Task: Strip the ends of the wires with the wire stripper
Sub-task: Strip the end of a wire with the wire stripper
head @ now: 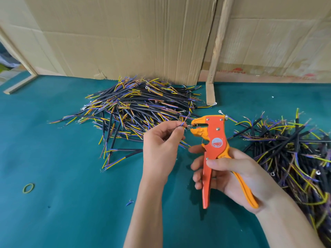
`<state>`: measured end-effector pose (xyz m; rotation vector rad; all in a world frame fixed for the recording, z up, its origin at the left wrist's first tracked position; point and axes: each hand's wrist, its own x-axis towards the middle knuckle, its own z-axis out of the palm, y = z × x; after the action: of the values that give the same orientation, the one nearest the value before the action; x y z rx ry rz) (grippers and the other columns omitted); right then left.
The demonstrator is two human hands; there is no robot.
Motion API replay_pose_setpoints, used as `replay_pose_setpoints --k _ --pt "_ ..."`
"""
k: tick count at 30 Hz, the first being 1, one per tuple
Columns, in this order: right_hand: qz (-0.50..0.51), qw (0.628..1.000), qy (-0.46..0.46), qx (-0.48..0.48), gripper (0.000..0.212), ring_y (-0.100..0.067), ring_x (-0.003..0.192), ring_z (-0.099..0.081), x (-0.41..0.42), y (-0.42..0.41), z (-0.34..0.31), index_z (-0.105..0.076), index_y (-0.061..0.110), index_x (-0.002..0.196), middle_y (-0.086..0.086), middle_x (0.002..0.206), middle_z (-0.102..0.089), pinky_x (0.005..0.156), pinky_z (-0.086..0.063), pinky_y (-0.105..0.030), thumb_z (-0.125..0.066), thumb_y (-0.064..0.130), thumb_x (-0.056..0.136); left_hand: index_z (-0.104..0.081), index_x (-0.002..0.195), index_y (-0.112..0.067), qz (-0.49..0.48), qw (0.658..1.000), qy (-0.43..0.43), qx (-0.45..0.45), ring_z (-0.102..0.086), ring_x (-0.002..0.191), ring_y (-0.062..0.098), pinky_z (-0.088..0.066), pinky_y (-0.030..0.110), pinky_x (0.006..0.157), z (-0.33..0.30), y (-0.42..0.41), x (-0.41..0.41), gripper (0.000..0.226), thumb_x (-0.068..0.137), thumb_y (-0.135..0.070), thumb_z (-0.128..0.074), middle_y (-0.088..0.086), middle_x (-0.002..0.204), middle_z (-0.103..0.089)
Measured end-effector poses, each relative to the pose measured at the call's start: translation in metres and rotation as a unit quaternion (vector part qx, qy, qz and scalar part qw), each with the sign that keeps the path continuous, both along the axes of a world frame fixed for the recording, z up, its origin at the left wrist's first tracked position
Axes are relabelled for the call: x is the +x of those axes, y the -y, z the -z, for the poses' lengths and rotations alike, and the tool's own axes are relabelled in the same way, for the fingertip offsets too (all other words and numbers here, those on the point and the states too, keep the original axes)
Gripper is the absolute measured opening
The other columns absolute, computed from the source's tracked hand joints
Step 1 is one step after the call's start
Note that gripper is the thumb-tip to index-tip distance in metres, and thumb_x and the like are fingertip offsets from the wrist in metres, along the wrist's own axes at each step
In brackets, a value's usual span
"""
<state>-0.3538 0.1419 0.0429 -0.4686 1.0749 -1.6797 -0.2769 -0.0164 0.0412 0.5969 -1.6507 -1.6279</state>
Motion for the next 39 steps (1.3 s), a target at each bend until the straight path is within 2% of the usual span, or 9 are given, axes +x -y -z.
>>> replay_pose_setpoints --k 8,11,14,17,22,26,31,36,39 --pt "0.000 1.000 0.004 -0.004 0.053 -0.037 0.070 -0.061 0.003 0.001 -0.004 -0.066 -0.005 0.121 -0.021 0.083 -0.059 0.064 -0.056 -0.046 -0.078 0.010 0.071 -0.076 0.083 -0.023 0.018 1.000 0.002 -0.022 -0.055 0.068 0.020 -0.046 0.032 0.066 0.000 -0.001 -0.001 0.022 0.091 -0.006 -0.065 0.004 0.071 -0.068" --pt "0.002 1.000 0.013 -0.008 0.052 -0.034 0.066 -0.058 0.004 0.002 -0.004 -0.065 -0.006 0.122 -0.019 0.080 -0.055 0.061 -0.054 -0.045 -0.076 0.010 0.074 -0.076 0.085 -0.021 0.022 0.999 -0.004 -0.023 -0.053 0.068 0.021 -0.045 0.032 0.066 0.000 -0.001 0.000 0.014 0.086 -0.015 -0.064 0.009 0.071 -0.067" --pt "0.006 1.000 0.022 -0.008 0.052 -0.033 0.063 -0.056 0.005 0.002 -0.004 -0.064 -0.008 0.122 -0.018 0.077 -0.052 0.058 -0.052 -0.044 -0.076 0.011 0.075 -0.077 0.087 -0.019 0.023 0.999 -0.001 -0.034 -0.052 0.067 0.023 -0.043 0.033 0.066 0.001 0.000 -0.001 0.015 0.090 -0.009 -0.065 0.013 0.070 -0.064" --pt "0.006 1.000 0.026 -0.007 0.053 -0.032 0.061 -0.055 0.005 0.003 -0.004 -0.064 -0.008 0.121 -0.017 0.075 -0.052 0.057 -0.051 -0.043 -0.077 0.012 0.075 -0.076 0.087 -0.018 0.020 0.999 0.000 -0.048 -0.052 0.067 0.023 -0.043 0.031 0.065 0.003 0.001 -0.001 0.020 0.093 -0.003 -0.064 0.004 0.067 -0.062" --pt "0.008 1.000 0.030 -0.003 0.047 -0.030 0.057 -0.053 0.006 0.002 -0.005 -0.067 -0.007 0.117 -0.014 0.072 -0.051 0.054 -0.049 -0.041 -0.077 0.015 0.076 -0.076 0.087 -0.017 0.015 0.998 0.000 -0.066 -0.051 0.065 0.020 -0.042 0.029 0.062 0.002 0.001 0.001 0.016 0.089 -0.007 -0.064 -0.007 0.063 -0.059" --pt "0.014 0.999 0.030 0.009 0.035 -0.028 0.054 -0.051 0.007 0.003 -0.006 -0.069 -0.005 0.113 -0.013 0.070 -0.050 0.051 -0.048 -0.039 -0.072 0.013 0.082 -0.076 0.089 -0.011 0.009 0.996 0.008 -0.084 -0.048 0.062 0.009 -0.042 0.026 0.061 0.004 0.003 0.000 0.018 0.092 0.001 -0.064 -0.015 0.060 -0.056" --pt "0.032 0.999 0.023 0.026 0.032 -0.023 0.047 -0.045 0.008 0.005 -0.005 -0.072 -0.002 0.107 -0.009 0.065 -0.045 0.046 -0.043 -0.032 -0.072 0.015 0.080 -0.077 0.090 -0.009 0.006 0.995 0.015 -0.098 -0.042 0.058 0.005 -0.039 0.019 0.057 0.004 0.003 0.001 0.017 0.092 0.002 -0.064 -0.017 0.058 -0.053" --pt "0.088 0.996 0.015 0.023 0.033 -0.012 0.034 -0.032 0.010 0.012 -0.001 -0.072 -0.002 0.107 -0.003 0.056 -0.034 0.035 -0.032 -0.021 -0.071 0.017 0.080 -0.078 0.089 -0.012 0.003 0.996 0.019 -0.089 -0.047 0.058 0.008 -0.042 0.023 0.058 0.004 0.003 0.000 0.018 0.091 0.002 -0.066 -0.016 0.060 -0.060" --pt "0.092 0.995 0.026 0.007 0.033 -0.011 0.034 -0.032 0.011 0.013 0.001 -0.074 0.000 0.108 -0.002 0.056 -0.035 0.035 -0.032 -0.021 -0.070 0.019 0.081 -0.078 0.089 -0.013 0.006 0.996 0.023 -0.082 -0.050 0.059 0.010 -0.043 0.025 0.059 0.004 0.001 -0.001 0.019 0.091 0.002 -0.066 -0.014 0.062 -0.062"
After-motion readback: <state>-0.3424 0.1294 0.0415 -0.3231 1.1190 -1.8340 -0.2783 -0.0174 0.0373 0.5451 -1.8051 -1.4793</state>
